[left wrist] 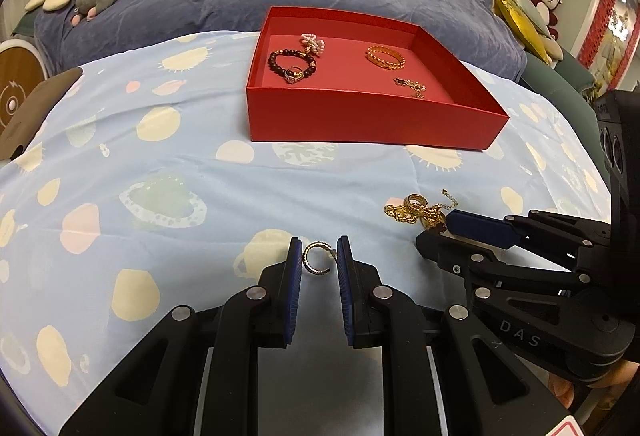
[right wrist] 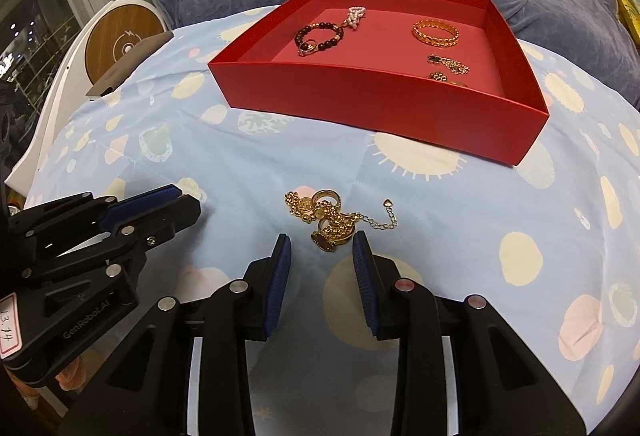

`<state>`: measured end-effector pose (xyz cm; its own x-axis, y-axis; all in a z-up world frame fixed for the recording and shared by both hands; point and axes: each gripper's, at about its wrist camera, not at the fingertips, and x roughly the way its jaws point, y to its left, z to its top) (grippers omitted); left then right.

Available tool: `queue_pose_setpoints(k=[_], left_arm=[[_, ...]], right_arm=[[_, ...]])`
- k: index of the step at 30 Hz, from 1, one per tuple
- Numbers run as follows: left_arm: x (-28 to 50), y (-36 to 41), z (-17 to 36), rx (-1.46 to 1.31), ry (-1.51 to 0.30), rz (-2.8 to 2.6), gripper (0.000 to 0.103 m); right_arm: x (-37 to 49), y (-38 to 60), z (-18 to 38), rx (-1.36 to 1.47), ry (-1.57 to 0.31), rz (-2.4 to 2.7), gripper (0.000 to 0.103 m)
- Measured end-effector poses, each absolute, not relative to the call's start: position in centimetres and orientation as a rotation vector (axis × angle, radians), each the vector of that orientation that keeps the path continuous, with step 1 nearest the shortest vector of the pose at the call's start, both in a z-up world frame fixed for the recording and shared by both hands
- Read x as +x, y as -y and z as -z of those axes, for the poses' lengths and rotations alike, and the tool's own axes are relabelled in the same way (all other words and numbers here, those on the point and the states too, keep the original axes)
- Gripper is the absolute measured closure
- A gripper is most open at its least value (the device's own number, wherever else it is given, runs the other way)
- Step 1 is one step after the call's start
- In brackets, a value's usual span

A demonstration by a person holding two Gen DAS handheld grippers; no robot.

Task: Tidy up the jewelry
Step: 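Grasp a gold hoop earring with left tool while right tool grasps the red clover pendant, then lift the red clover chain with right tool while left tool holds the earring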

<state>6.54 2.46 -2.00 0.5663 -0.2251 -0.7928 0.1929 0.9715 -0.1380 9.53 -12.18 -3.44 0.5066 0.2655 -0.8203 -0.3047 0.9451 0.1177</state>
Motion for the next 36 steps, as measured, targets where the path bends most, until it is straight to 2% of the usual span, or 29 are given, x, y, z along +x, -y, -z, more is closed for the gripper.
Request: queue_pose_setpoints(k=[7,19,29,33,36], left_arm=[[6.8,-3.0,1.6,-0.053,-0.932,0.244,0.088],[6.9,-2.6,1.3,-0.055,-0.927,0.248,0.088],[7.2,-1.1,0.6,-0.05,-0.912,0.266,0.088],[7.3,-0.3,0.5,-0.044,-0.911,0.276,0.088],[7.4,0.2,0.6,-0.038,-0.912,0.284,0.088]], right_arm=[[9.7,12.6,3.5,-0.035,-0.969,-0.332,0.089],[7.7,14.0,1.5,-0.011,-0.929,-0.369,0.089],[6.6,17.4,-1.3,0.151,-0.897,-0.432,0.089],[6.2,17.3,-1.1,0.024,-0.901,-0.367,0.089],[6.2,17.8,0.2,0.042,-0.956,-0.375,0.089]])
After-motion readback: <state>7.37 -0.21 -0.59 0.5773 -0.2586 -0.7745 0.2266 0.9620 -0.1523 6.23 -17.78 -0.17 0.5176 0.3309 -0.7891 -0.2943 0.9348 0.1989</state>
